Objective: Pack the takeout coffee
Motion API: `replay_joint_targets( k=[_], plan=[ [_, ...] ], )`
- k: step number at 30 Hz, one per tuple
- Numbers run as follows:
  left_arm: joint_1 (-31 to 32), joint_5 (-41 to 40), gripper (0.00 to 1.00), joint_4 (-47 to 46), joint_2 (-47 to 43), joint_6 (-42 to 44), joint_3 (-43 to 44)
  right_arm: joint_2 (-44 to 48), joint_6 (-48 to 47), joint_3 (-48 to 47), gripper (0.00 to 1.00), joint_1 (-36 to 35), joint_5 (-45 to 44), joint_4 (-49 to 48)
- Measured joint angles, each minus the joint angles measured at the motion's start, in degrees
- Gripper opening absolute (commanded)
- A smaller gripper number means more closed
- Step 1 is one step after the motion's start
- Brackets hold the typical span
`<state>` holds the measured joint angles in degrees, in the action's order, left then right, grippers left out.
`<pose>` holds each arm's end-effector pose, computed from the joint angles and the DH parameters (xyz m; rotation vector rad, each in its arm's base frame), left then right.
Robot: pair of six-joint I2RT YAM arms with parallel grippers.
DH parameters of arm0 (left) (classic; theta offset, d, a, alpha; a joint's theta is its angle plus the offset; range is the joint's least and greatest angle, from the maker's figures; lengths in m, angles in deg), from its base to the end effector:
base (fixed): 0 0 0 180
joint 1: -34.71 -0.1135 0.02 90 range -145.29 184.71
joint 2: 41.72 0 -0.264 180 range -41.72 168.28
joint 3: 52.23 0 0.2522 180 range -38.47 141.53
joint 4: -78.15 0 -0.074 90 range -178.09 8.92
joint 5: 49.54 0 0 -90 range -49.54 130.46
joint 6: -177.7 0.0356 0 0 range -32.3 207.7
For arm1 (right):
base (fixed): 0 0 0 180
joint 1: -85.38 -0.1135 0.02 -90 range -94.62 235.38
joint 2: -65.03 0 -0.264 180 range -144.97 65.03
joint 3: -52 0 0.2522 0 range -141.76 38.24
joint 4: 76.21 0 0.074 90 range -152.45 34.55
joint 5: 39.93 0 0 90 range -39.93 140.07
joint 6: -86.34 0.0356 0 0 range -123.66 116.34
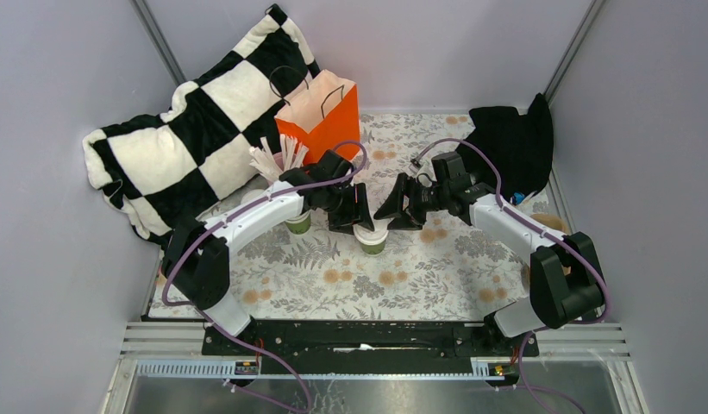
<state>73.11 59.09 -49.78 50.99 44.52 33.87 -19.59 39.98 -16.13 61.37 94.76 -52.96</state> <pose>0.2586 -0.2195 0.2561 0.0119 2.8120 -0.8633 0.2761 0.1504 0.2413 -0.0474 2.4707 1.4622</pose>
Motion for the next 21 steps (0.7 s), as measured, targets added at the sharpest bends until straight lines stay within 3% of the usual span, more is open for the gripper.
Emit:
replay_joint_targets(
  k=[15,21],
  plan=[
    [0.0,0.0,0.57,-2.4,0.0,-0.3,-2.7,0.0,-2.9,-0.1,0.76,-0.4,-4.5,5.5],
    [0.0,0.0,0.55,-4.2,-0.4,-0.4,-3.8,-0.4,-3.8,-0.1,0.69,0.1,-4.1,5.3]
  ],
)
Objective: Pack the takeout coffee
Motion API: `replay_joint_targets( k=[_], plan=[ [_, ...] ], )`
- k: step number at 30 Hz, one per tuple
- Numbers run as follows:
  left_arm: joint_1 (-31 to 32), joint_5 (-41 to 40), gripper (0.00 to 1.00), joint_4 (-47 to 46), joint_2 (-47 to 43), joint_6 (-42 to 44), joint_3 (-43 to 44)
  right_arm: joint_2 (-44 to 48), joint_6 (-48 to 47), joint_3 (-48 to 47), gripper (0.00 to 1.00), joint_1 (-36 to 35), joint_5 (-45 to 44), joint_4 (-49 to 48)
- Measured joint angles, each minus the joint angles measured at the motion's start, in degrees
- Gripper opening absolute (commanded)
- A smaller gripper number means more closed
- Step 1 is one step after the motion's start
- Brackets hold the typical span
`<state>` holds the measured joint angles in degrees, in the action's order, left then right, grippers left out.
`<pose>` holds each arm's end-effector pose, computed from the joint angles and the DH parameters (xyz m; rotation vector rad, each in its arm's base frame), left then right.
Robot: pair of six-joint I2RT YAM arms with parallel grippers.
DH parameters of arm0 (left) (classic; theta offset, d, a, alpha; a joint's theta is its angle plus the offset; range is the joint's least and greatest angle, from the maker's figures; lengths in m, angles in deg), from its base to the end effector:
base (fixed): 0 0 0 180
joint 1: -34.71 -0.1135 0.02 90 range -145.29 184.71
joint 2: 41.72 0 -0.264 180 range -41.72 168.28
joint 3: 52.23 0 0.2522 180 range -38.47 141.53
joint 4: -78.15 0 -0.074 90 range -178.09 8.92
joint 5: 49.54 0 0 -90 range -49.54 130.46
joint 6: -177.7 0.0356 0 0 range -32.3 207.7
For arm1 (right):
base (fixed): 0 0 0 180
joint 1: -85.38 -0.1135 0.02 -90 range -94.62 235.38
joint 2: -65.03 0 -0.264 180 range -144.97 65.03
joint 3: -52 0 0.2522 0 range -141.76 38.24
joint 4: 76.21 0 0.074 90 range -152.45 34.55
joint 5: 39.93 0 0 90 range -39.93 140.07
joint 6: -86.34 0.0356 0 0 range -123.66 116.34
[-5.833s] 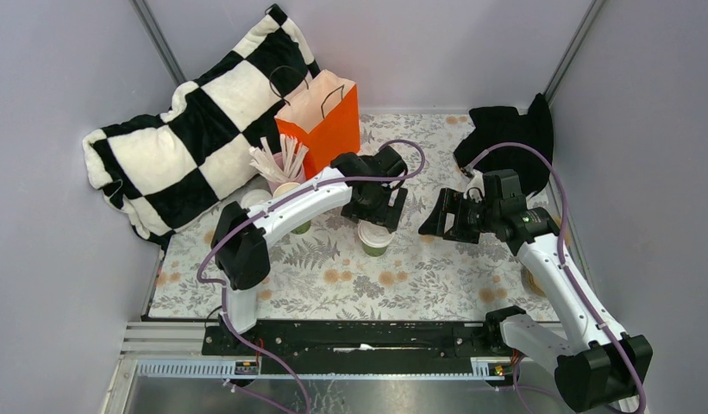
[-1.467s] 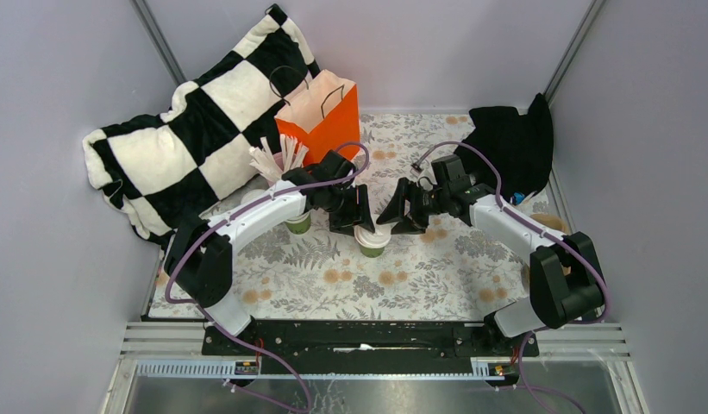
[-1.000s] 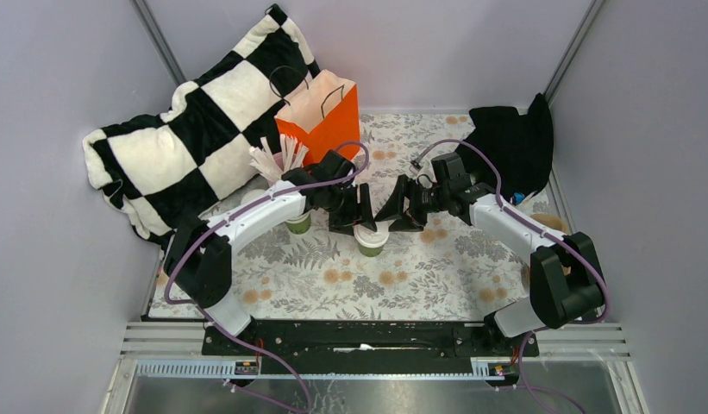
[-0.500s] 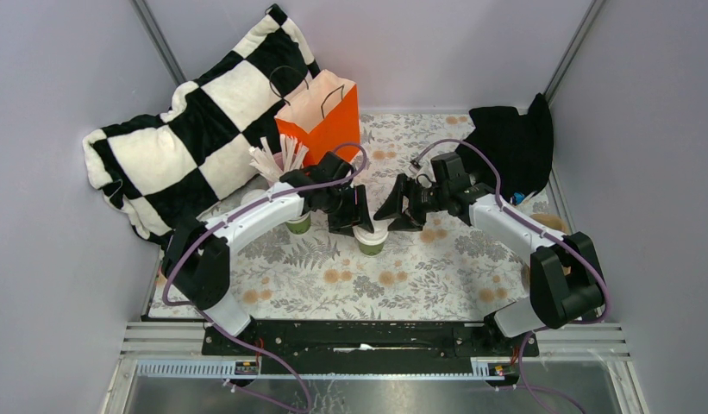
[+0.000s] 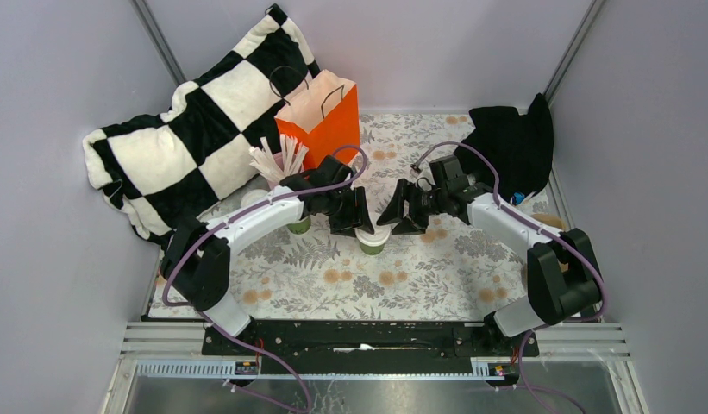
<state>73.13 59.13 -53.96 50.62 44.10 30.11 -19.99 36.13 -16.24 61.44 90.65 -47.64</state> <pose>0.2565 -0.2180 0.2422 0.0058 2.8004 -0.8752 0.2735 0.1468 0.2318 -0.0314 2.5449 1.3356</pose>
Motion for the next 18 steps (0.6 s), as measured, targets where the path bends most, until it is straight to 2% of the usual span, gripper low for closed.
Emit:
replay_joint_targets(
  k=[11,14,18],
  plan=[
    [0.0,0.6,0.57,-5.6,-1.2,-0.9,-3.5,-6.5,-1.9,0.0,0.59,0.1,2.0,-1.9],
    [0.0,0.9,0.65,-6.7,-1.3,-1.4,-4.3,-6.5,-1.9,0.6,0.59,0.5,2.1,-2.8],
    [-0.1,0.9,0.84,-6.6,-1.4,-1.6,-4.3,-6.5,-1.9,1.1,0.59,1.3,2.2,-3.2]
  ],
)
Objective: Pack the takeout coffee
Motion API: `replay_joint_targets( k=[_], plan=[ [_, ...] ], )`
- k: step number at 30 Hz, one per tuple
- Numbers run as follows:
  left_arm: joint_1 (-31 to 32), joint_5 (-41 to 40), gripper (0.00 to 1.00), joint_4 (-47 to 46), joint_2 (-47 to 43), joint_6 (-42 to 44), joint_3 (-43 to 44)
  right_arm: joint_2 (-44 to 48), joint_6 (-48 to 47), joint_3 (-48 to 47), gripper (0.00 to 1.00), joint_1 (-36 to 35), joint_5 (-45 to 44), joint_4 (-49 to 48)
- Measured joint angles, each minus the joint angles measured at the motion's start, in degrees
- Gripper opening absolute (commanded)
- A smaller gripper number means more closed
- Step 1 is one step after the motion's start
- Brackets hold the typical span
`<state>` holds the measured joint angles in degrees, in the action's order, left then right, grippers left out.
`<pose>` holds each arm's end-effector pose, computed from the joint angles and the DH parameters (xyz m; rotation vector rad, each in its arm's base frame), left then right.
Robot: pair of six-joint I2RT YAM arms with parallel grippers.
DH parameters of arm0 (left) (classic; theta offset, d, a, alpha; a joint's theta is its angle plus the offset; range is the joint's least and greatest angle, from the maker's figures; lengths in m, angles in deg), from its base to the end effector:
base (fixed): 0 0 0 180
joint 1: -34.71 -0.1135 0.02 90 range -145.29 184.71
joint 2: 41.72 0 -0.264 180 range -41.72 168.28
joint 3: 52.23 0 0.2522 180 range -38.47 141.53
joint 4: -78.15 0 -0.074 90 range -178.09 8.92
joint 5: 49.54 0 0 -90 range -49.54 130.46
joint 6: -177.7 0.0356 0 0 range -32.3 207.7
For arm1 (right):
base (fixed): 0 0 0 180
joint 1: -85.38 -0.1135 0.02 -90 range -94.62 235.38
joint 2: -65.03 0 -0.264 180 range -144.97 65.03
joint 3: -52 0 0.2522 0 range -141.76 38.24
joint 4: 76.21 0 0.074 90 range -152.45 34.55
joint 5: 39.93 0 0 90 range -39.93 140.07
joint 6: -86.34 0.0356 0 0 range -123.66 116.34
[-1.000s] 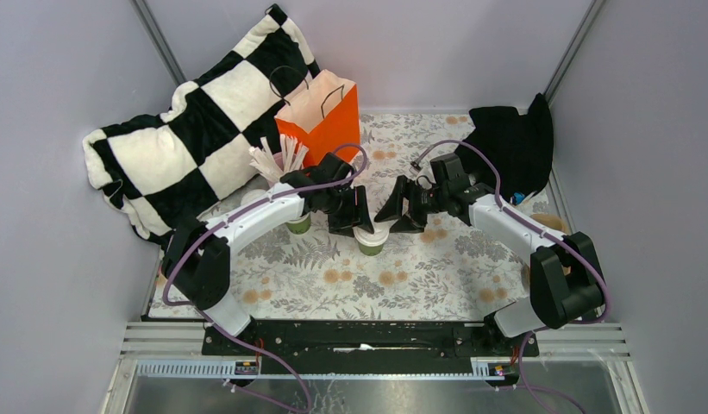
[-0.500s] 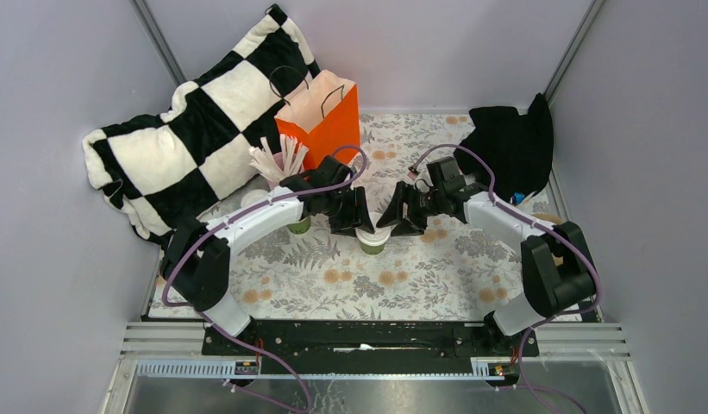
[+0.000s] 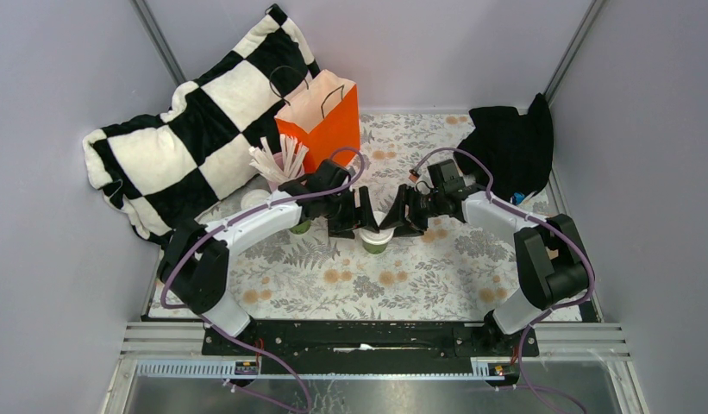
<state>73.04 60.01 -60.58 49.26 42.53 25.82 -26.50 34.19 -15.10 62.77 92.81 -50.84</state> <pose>0.2540 -0.2160 0.2338 -0.0113 2.7471 -0.9425 0.2873 0.1458 0.1966 -0.0240 2.6050 1.3470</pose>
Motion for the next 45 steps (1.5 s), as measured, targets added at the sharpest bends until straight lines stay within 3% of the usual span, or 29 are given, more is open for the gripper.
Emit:
replay_joint_targets(
  k=[5,7,11,16,39,45],
  plan=[
    [-1.4,0.0,0.85,2.2,-2.2,-0.5,0.1,0.0,-0.1,0.0,0.59,0.2,0.0,-0.2],
    [-2.6,-0.3,0.77,3.4,-4.0,-0.7,0.2,0.0,-0.1,0.0,0.59,0.2,0.0,-0.2],
    [-4.3,-2.1,0.51,5.4,-8.1,-1.9,0.2,0.0,-0.1,0.0,0.59,0.2,0.0,-0.3],
    [-4.4,-2.5,0.41,6.2,-8.4,-2.4,0.2,0.0,-0.1,0.0,0.59,0.2,0.0,-0.3],
    [-4.4,-2.3,0.45,5.9,-2.7,-1.8,0.6,0.0,-0.1,0.0,0.59,0.2,0.4,-0.4],
    [-4.3,-2.3,0.41,5.4,-1.4,-1.4,0.6,0.0,0.1,0.1,0.59,0.2,0.4,-0.8]
  ],
)
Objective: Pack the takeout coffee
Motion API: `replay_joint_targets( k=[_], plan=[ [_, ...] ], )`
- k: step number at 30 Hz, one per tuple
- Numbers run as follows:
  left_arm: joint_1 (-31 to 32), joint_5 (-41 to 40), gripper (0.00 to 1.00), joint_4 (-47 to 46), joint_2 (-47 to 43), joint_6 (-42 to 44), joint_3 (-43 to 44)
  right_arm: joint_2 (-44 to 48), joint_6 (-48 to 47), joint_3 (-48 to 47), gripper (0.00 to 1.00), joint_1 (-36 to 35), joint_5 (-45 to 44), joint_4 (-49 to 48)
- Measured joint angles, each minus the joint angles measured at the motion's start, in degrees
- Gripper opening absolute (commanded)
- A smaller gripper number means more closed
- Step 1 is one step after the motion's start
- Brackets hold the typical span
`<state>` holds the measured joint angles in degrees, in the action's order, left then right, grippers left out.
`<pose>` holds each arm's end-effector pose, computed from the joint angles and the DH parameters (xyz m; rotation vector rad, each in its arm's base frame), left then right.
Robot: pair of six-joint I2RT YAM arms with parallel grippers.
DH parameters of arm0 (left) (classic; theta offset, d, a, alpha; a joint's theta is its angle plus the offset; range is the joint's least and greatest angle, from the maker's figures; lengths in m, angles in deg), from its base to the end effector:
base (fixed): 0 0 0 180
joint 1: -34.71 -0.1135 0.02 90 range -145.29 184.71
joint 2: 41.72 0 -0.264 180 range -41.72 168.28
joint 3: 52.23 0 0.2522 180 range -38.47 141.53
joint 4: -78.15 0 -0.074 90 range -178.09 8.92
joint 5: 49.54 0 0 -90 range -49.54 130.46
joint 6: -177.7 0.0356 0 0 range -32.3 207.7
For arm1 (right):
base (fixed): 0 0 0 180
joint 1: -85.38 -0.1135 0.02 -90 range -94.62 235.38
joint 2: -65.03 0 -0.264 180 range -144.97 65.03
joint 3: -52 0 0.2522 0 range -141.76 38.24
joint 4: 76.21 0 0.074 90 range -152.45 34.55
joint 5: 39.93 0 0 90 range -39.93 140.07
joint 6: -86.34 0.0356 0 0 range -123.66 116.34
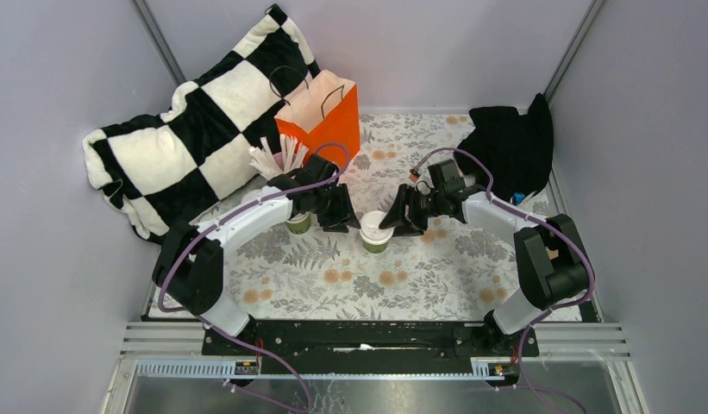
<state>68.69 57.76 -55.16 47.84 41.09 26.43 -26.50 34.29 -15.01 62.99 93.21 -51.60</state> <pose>0.2623 -0.1896 0.2386 -0.1835 2.7755 -0.8447 0.2884 0.1451 0.1971 -0.0271 2.5923 1.3568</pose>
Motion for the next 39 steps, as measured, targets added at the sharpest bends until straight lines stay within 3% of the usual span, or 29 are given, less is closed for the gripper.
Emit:
replay_joint_targets(
  k=[13,19,27,33,39],
  plan=[
    [2.1,-2.7,0.38,-1.5,1.6,0.3,1.1,-0.6,4.9,6.9,0.6,3.8,6.3,-9.8],
    [3.1,-5.4,0.54,-0.1,1.6,2.4,2.4,-1.1,3.6,5.1,0.64,4.4,7.3,-7.1],
    [3.1,-6.9,0.58,9.1,3.3,5.1,9.7,-0.5,2.3,2.6,0.66,4.5,7.0,-4.6],
    [2.6,-6.7,0.67,10.7,3.1,5.5,11.8,-0.5,1.7,2.3,0.69,4.5,7.2,-3.7],
    [0.6,-0.8,0.58,5.0,2.8,2.8,7.3,-1.6,1.5,0.5,0.66,6.1,9.5,-4.5]
  ],
)
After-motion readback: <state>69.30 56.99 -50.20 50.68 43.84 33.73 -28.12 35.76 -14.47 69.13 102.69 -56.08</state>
